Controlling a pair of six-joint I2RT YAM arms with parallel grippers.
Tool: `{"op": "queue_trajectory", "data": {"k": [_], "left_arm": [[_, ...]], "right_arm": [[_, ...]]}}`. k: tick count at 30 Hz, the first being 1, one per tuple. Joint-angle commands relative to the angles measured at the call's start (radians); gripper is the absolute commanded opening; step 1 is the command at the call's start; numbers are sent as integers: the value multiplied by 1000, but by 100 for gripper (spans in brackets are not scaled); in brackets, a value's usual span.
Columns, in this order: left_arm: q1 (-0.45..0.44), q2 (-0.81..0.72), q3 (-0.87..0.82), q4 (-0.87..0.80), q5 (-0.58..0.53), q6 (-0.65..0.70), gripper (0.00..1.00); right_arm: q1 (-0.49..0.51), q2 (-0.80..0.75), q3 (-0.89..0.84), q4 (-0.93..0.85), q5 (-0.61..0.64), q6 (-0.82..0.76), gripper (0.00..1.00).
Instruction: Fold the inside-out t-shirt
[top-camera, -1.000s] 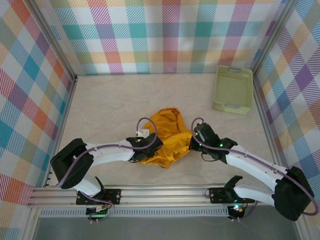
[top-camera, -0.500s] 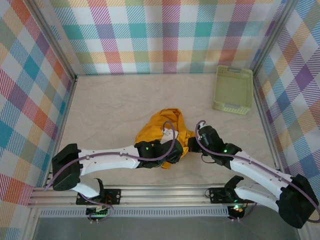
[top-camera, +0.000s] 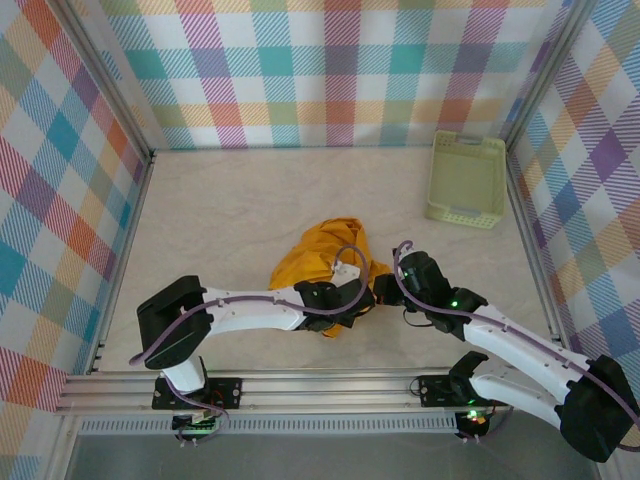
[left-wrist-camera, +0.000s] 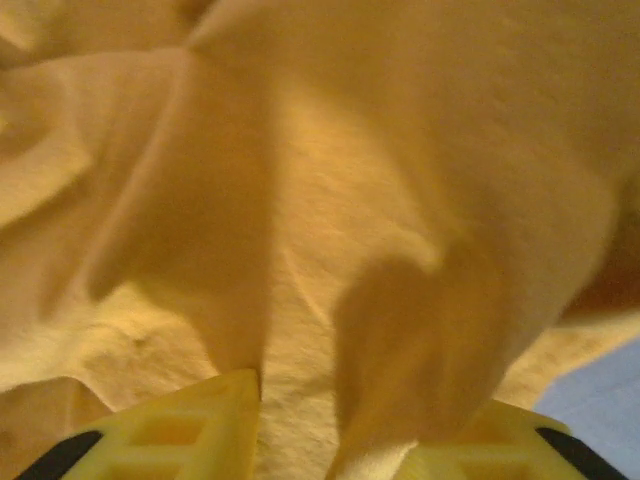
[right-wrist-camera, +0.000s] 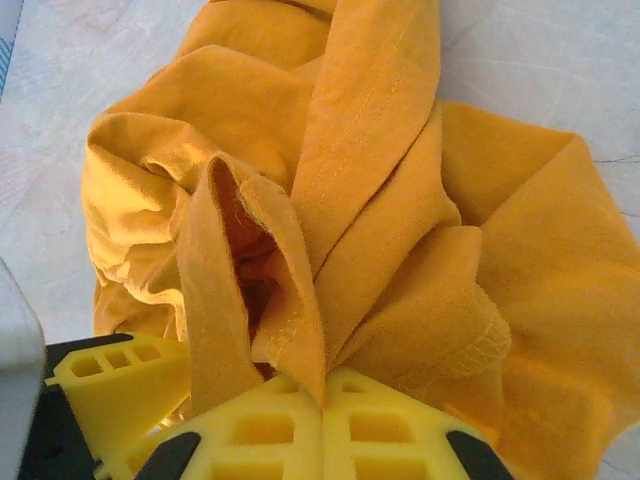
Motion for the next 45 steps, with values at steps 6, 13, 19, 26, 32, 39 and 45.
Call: {"op": "queue_trajectory", "data": {"k": [6, 13, 19, 26, 32, 39, 45], "left_arm": [[6, -134, -168, 172, 46, -42, 7], [-19, -204, -298, 324, 73, -84, 2], [-32, -194, -343, 389, 76, -127, 2], [-37, -176, -356, 425, 66, -164, 2], [-37, -173, -361, 420, 64, -172, 3], [-37, -167, -371, 431, 62, -182, 4], [-36, -158, -372, 434, 65, -187, 4]], "right_arm": [[-3, 68, -8, -62, 115, 11, 0], [0, 82, 34, -171, 150, 15, 26], [86, 26, 113, -331, 135, 55, 41], [198, 154, 70, -149, -2, 122, 32], [233, 279, 107, -61, -2, 93, 26], [233, 415, 129, 10, 71, 70, 23], [233, 480, 147, 54, 96, 59, 27]]}}
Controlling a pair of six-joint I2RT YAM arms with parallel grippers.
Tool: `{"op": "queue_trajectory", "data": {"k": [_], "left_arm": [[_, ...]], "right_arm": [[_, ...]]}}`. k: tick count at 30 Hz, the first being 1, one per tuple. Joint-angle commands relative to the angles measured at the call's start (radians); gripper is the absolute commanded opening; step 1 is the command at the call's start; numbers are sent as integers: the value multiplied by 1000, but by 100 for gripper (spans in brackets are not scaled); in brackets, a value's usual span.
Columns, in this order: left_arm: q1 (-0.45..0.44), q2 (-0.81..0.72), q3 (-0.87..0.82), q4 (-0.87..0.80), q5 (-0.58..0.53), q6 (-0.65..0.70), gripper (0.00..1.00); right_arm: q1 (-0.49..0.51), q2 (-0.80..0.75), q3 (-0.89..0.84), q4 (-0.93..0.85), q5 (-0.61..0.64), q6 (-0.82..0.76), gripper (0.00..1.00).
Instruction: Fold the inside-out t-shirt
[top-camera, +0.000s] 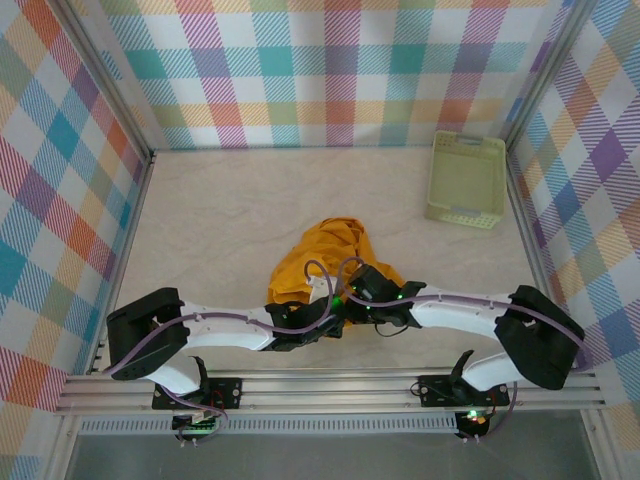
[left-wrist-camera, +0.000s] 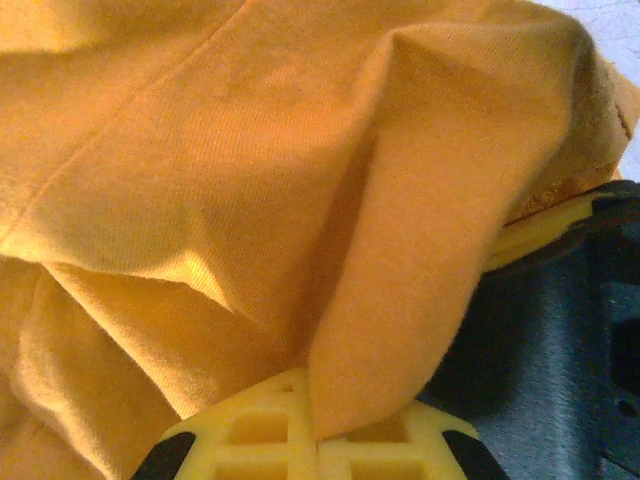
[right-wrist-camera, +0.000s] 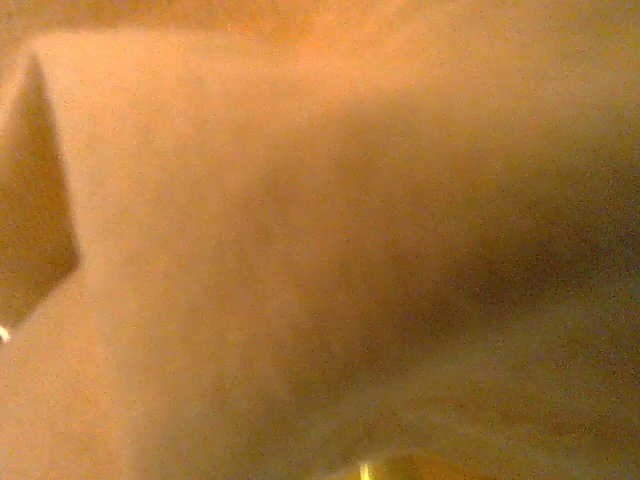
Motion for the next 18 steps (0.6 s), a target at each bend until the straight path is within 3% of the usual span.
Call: {"op": "queue_trajectory", "data": {"k": [1, 8, 15, 18], "left_arm": [[-10, 14, -15, 16, -3, -15, 4], [-10, 18, -20, 27, -3, -15, 4], [-10, 20, -12, 11, -11, -16, 6], [-9, 18, -6, -5, -21, -15, 12]], "right_arm": [[7, 26, 36, 48, 37, -16, 28], [7, 105, 59, 25, 64, -13, 29], [12, 92, 67, 0, 79, -10, 8], [22, 45, 70, -46, 102, -10, 1]]}}
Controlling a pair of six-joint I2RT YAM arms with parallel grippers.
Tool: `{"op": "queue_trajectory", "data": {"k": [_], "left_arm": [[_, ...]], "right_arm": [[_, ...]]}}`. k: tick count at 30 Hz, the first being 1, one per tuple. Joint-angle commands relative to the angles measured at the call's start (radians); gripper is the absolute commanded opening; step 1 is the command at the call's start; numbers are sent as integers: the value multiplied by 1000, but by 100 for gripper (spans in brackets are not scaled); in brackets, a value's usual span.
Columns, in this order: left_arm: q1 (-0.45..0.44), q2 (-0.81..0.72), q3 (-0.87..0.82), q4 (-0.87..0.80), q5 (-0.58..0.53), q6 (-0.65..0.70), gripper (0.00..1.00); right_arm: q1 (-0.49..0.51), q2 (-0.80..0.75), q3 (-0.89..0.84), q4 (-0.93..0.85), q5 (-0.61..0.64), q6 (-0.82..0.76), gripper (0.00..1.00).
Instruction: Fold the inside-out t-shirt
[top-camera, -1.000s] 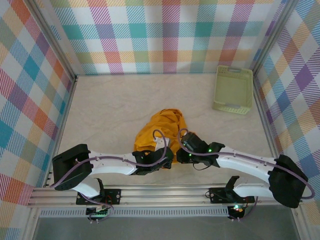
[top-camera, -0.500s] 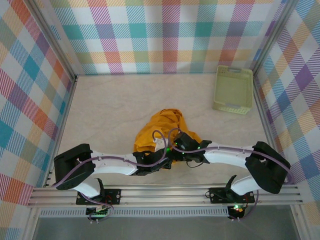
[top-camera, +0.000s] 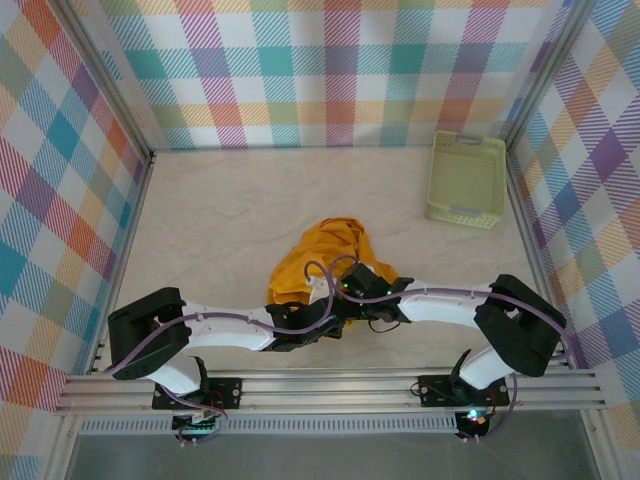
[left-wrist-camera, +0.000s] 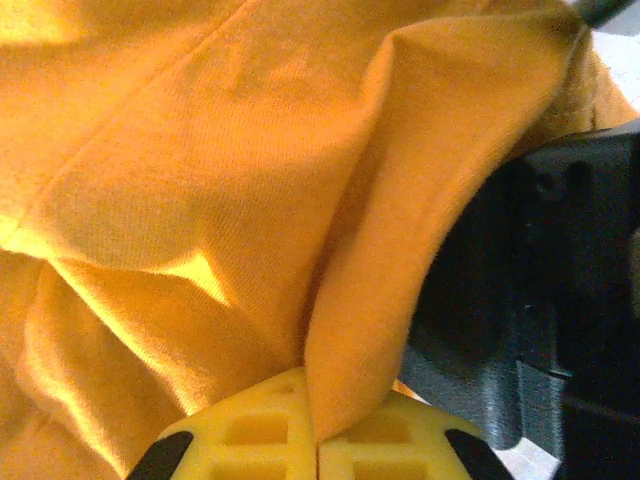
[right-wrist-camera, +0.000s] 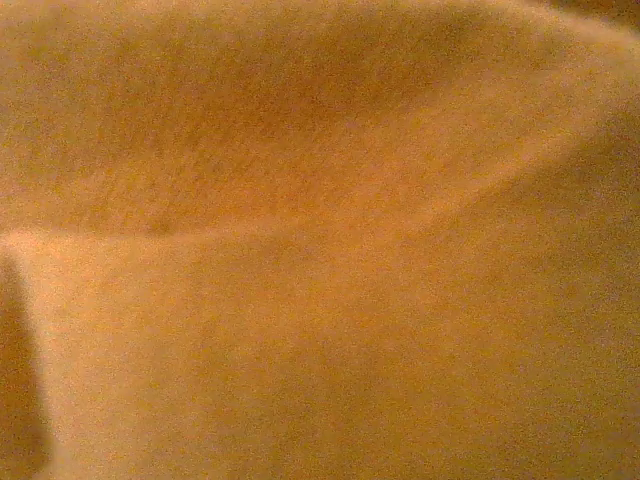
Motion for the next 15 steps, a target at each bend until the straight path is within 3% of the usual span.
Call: {"op": "queue_trajectory", "data": {"k": [1, 15], "left_arm": [[-9, 9, 0, -12, -23, -10, 15], [69, -149, 35, 4, 21, 114, 51]], "right_arm": [[11, -62, 17, -69, 41, -8, 0], [16, -262, -116, -122, 51, 26, 2]]}}
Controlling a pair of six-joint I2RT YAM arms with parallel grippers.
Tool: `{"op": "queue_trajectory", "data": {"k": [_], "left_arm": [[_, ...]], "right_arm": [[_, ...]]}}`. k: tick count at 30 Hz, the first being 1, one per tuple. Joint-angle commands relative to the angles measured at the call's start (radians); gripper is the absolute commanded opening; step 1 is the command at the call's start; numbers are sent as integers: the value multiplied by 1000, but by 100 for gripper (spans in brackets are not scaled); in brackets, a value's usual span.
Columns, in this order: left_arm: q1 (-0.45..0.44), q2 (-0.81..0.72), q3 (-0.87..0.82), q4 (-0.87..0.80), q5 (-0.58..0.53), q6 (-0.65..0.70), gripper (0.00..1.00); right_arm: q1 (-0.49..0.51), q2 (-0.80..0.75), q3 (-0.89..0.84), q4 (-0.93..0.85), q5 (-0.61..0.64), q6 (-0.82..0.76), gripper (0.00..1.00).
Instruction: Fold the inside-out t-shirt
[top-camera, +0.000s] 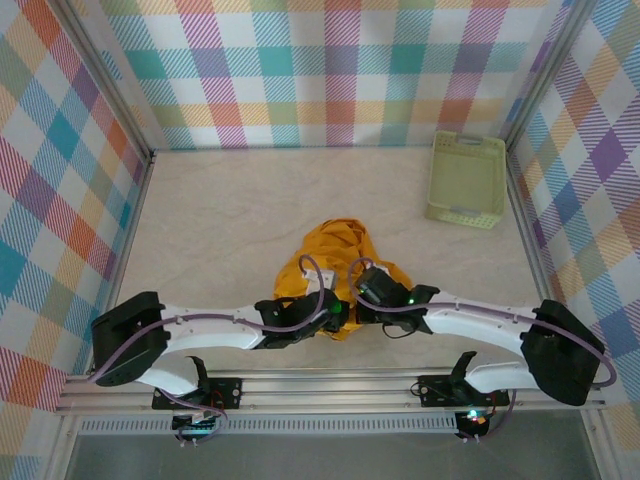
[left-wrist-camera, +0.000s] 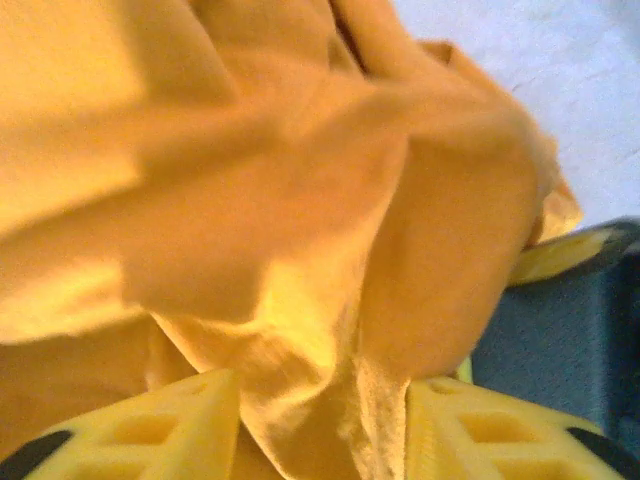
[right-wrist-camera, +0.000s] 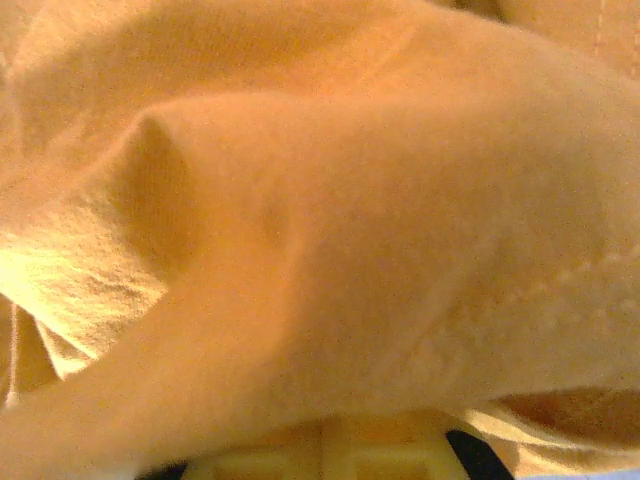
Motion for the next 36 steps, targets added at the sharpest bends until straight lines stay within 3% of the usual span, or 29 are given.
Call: {"op": "queue_trajectory", "data": {"k": [1, 10, 18, 28, 36], "left_arm": [[46, -37, 36, 22, 34, 52, 53], [193, 168, 138, -39, 149, 77, 56], [296, 296, 206, -230, 50, -9, 54], [282, 276, 205, -242, 38, 28, 55], [133, 314, 316, -254, 22, 116, 56]], "right_arm": [[8, -25, -30, -28, 19, 22, 2], [8, -52, -45, -63, 37, 59, 9], [8, -143, -85, -147, 70, 108, 8], [8, -217, -90, -91, 47, 53, 8], [7, -129, 4, -132, 100, 35, 10]]}}
